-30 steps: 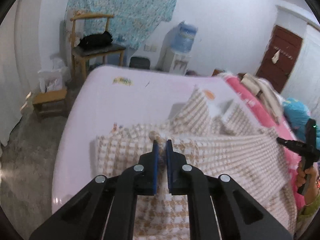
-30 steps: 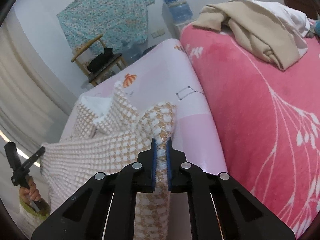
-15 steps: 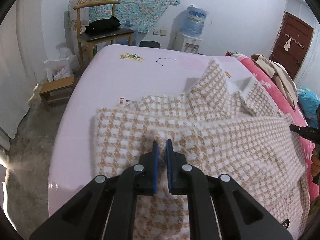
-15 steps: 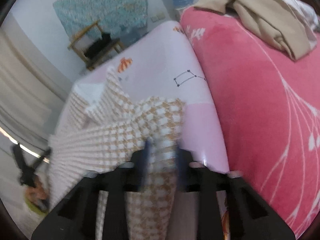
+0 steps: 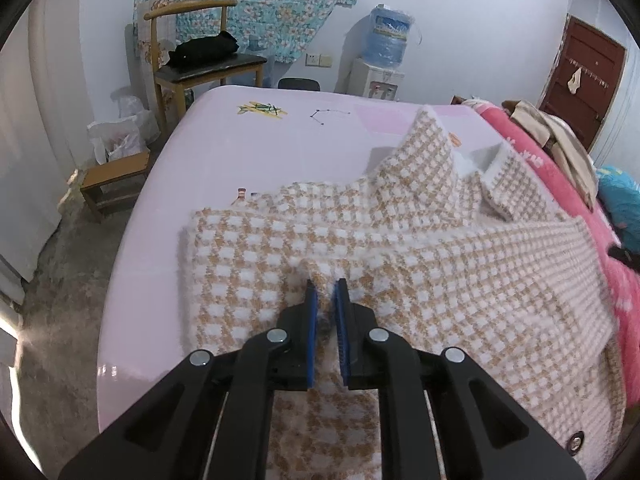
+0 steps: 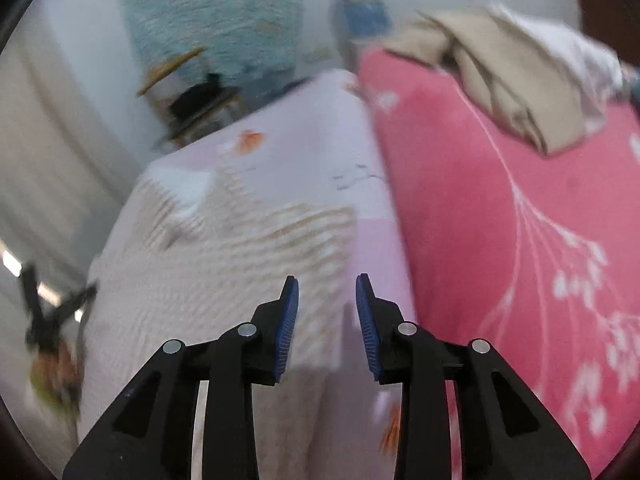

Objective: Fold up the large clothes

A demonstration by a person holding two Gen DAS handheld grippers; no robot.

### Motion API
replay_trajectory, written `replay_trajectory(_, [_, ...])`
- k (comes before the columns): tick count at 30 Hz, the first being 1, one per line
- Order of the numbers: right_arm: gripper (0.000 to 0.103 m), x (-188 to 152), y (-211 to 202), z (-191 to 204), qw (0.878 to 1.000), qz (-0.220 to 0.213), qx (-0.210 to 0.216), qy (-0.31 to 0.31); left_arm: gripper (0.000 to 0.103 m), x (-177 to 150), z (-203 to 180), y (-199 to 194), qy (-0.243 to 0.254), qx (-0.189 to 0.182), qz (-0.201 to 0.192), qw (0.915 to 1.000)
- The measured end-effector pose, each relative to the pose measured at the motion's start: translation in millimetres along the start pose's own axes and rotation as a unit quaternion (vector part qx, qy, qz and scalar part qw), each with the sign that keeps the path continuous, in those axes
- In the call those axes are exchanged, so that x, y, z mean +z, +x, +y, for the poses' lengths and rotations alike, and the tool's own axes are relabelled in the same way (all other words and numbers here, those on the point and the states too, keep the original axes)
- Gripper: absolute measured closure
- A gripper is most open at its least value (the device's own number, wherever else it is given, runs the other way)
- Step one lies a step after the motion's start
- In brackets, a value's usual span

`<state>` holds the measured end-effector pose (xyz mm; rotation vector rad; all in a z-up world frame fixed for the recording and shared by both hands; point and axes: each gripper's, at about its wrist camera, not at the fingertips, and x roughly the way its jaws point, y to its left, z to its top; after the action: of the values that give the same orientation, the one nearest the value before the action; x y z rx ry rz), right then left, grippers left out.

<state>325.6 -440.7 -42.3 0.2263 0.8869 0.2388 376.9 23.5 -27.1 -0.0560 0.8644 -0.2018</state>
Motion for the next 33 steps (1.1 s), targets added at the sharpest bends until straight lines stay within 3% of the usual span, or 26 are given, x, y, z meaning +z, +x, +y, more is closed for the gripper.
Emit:
replay_trajectory(3, [0.068, -38, -22, 41, 0.996, 0.017, -0.015, -0.083, 0.092, 0, 2, -6, -0.006, -0.008, -0.007, 0.9999])
replay_trajectory(5, [0.058, -72, -20, 60, 0.988, 0.044, -0.059, -0.134, 0.092, -2, 0, -7, -0.003, -0.003, -0.007, 1.0000])
replay_trajectory(8, [0.059, -101, -4, 67, 0.973, 0.069, -0.137, -0.174, 0.092, -7, -4, -5, 0.004, 0.007, -0.003, 1.0000])
replay_trajectory(9, [0.070, -105, 1, 63, 0.971, 0.074, -0.153, -0.168, 0.092, -7, -5, -5, 0.005, 0.009, -0.003, 0.9999])
replay_trajectory(10, [0.081, -105, 0, 56, 0.974, 0.070, -0.153, -0.151, 0.092, -8, -6, -5, 0.007, 0.011, -0.004, 0.9999])
replay_trajectory(12, [0.092, -100, -10, 42, 0.986, 0.056, -0.122, -0.103, 0.092, -8, -7, -6, 0.005, 0.012, -0.004, 0.9999])
replay_trajectory(15, [0.094, -99, -19, 18, 0.994, 0.042, -0.092, -0.047, 0.092, -8, -7, -7, 0.003, 0.009, -0.001, 1.0000])
replay_trajectory(23, [0.096, -105, -17, 20, 0.991, 0.026, -0.117, -0.061, 0.090, -16, -13, -5, -0.004, 0.008, 0.008, 0.9999])
replay_trajectory(26, [0.090, -109, -20, 13, 0.993, 0.020, -0.107, -0.036, 0.090, -19, -15, -5, 0.009, 0.009, 0.004, 0.9999])
replay_trajectory(29, [0.087, -111, -19, 19, 0.992, 0.022, -0.111, -0.062, 0.089, -20, -14, -4, 0.014, 0.011, 0.000, 0.9998])
replay_trajectory(30, [0.074, -109, -23, 24, 0.990, 0.026, -0.112, -0.075, 0.089, -20, -14, -4, 0.014, 0.011, 0.001, 0.9998])
replay_trajectory(31, [0.052, -108, -30, 29, 0.986, 0.026, -0.136, -0.089, 0.089, -20, -13, -4, 0.014, 0.012, 0.001, 0.9998])
replay_trajectory(33, [0.046, -110, -47, 30, 0.982, 0.013, -0.153, -0.109, 0.089, -19, -11, -4, 0.012, 0.009, 0.002, 0.9999])
